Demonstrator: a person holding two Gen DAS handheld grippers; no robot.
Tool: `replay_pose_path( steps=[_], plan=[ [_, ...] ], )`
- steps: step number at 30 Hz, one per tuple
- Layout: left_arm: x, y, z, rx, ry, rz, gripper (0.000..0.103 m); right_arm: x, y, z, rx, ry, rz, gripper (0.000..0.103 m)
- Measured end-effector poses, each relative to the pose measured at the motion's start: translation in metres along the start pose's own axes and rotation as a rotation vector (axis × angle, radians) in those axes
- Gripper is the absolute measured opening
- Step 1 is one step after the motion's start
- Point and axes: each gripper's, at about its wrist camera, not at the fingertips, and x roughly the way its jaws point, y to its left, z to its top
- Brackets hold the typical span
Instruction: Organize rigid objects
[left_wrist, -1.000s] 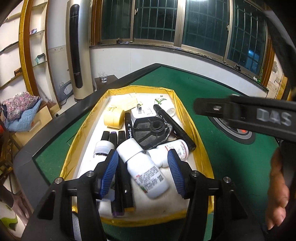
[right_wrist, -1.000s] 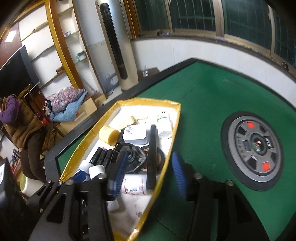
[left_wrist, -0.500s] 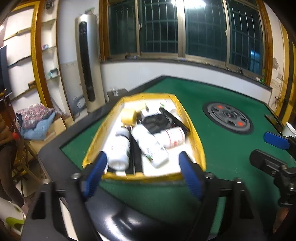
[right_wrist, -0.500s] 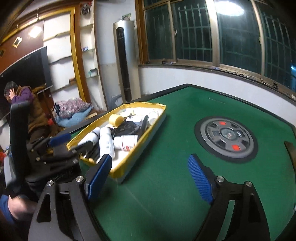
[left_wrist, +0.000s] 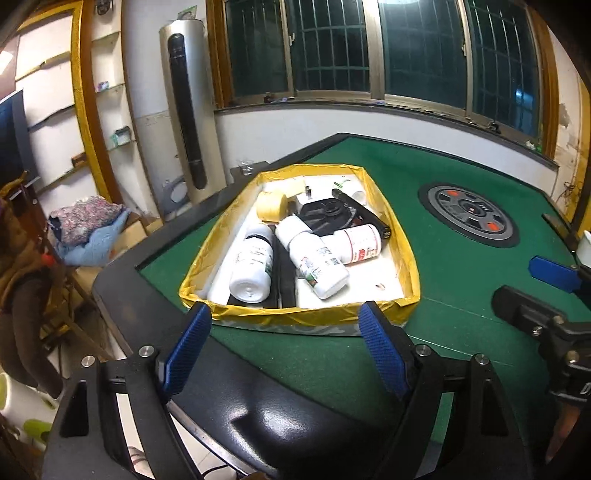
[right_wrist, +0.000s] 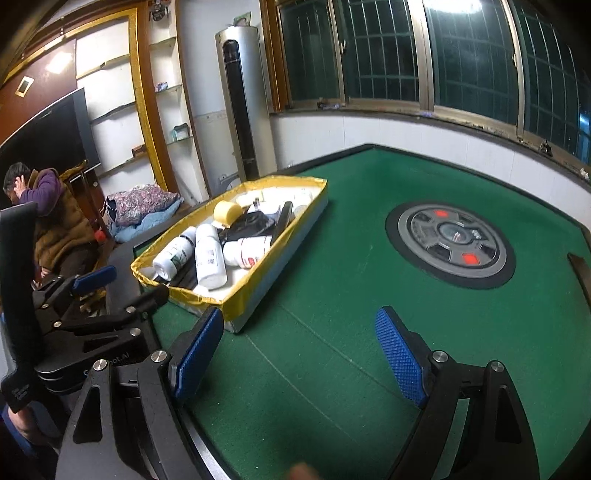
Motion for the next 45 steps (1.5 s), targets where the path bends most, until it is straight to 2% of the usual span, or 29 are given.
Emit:
replay_pose_path(
  steps=[4, 9, 45],
  plan=[
    [0.0, 0.003, -0.002, -0.002, -0.009, 0.007, 0.083, -0.001, 0.008, -0.003, -0.037, -0.016, -0.032, 0.081],
    [0.0, 0.001, -0.004, 0.027, -0.023, 0.018, 0.083, 0.003, 0.012, -0.004, -0.057, -0.001, -0.027, 0.081],
    [-0.001, 0.005, -0.003, 0.051, -0.012, 0.034, 0.083, 0.003, 0.012, -0.003, -0.05, 0.012, -0.039, 0.081]
  ],
)
